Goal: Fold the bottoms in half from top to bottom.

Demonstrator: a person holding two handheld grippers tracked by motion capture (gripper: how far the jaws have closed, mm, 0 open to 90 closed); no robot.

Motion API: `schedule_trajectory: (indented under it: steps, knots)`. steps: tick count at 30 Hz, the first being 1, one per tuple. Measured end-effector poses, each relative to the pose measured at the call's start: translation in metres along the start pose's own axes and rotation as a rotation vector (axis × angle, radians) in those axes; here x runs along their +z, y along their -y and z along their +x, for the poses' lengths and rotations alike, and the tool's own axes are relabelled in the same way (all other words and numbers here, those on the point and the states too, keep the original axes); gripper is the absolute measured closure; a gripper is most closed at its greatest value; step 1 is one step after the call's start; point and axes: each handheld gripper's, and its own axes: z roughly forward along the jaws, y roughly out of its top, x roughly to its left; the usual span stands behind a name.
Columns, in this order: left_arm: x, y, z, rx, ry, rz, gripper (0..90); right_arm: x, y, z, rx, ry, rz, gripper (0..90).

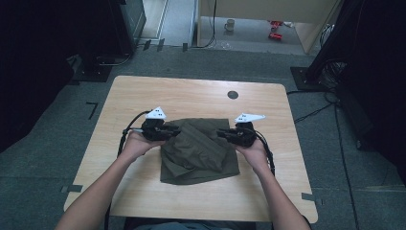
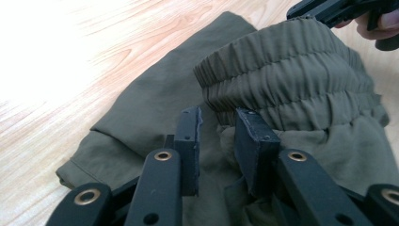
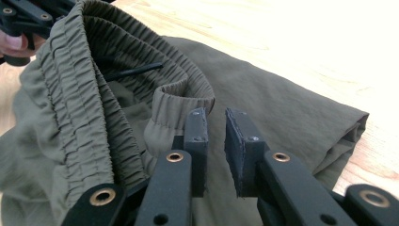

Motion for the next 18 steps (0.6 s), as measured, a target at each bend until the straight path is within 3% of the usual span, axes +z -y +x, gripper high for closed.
schedule_trajectory:
  steps: [3,8,12,18]
  knots:
    - [-0.001,0.001,-0.001,0.007,-0.010,0.000,73.4,-0.004,0.003,0.006,-0.016,0.006,0.006,78.5]
    - [0.016,0.009,0.009,-0.038,-0.055,0.086,85.3,0.005,0.008,0.002,0.000,0.039,0.049,82.4]
    - [0.028,0.014,0.017,-0.078,-0.047,0.120,89.9,0.016,0.012,-0.008,0.032,0.076,0.103,89.1]
    - [0.042,0.014,0.019,-0.061,-0.044,0.135,90.0,0.032,0.013,-0.022,0.058,0.111,0.141,90.0]
